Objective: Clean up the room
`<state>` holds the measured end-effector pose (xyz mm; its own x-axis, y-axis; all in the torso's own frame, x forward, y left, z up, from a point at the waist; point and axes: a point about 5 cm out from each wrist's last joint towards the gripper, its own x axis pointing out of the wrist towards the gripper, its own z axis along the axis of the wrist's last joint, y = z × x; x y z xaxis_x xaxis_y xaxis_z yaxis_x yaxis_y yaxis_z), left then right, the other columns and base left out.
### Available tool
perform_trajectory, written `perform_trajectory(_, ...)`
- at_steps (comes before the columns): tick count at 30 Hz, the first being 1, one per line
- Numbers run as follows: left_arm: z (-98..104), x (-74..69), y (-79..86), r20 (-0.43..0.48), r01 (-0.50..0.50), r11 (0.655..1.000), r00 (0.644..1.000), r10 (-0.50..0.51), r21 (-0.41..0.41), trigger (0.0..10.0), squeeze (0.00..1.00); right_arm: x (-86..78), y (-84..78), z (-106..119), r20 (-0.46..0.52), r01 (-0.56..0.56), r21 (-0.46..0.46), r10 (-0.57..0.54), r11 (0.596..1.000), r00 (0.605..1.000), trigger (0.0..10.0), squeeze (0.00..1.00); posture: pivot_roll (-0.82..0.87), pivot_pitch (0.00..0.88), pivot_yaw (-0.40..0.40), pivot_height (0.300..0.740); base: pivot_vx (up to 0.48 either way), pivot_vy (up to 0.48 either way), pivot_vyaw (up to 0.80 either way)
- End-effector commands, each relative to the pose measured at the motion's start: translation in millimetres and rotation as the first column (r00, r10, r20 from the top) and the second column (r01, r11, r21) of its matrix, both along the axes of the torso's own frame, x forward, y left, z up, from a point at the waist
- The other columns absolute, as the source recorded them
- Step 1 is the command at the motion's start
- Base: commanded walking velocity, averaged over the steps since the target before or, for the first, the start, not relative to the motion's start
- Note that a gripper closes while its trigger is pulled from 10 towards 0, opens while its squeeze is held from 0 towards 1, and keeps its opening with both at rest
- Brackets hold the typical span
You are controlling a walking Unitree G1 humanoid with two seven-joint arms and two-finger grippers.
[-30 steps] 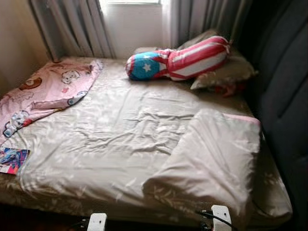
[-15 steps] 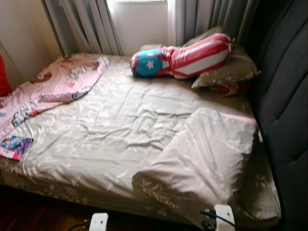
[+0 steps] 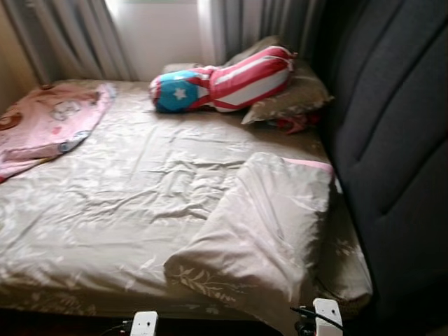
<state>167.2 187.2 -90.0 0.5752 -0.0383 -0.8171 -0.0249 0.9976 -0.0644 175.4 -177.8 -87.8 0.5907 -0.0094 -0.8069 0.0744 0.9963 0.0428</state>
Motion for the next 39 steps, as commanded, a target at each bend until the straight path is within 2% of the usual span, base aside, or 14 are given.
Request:
perform_trajectory(1,-0.6,-1.9,2.9,-0.012,-0.001,1.0,1.0,0.001,0.009,10.0,0.0,-1.2,1.1,-0.9,-0.011,0.001,0.004,-0.001,1.0,1.0,10.0,0.0,-0.06,0.0,-0.011,0.722,0.0,0.0,-0.74)
perform_trajectory(3,-0.7,-2.2,3.1,-0.012,0.0,1.0,1.0,0.001,0.009,10.0,0.0,-0.9,1.6,-0.8,-0.01,0.001,0.005,-0.001,1.0,1.0,10.0,0.0,-0.06,0.0,-0.011,0.722,0.0,0.0,-0.73)
perform_trajectory(15,-1.1,-3.6,4.1,-0.014,0.0,1.0,1.0,0.0,0.012,10.0,0.0,1.1,3.1,0.4,0.009,-0.003,0.009,0.003,1.0,1.0,10.0,0.0,-0.06,0.0,-0.01,0.722,0.0,0.0,0.0)
perform_trajectory(34,-1.1,-3.6,3.0,-0.009,0.005,1.0,1.0,-0.005,0.013,10.0,0.0,2.5,1.9,1.2,0.017,-0.001,0.006,0.001,1.0,1.0,10.0,0.0,-0.06,0.0,-0.012,0.722,0.277,0.0,0.0)
perform_trajectory(39,-0.8,-2.9,2.5,-0.005,0.021,1.0,1.0,-0.021,0.021,10.0,0.0,4.6,1.3,2.4,0.03,0.011,0.007,-0.012,1.0,0.999,10.0,0.0,-0.05,0.0,-0.017,0.722,0.0,0.0,0.0)
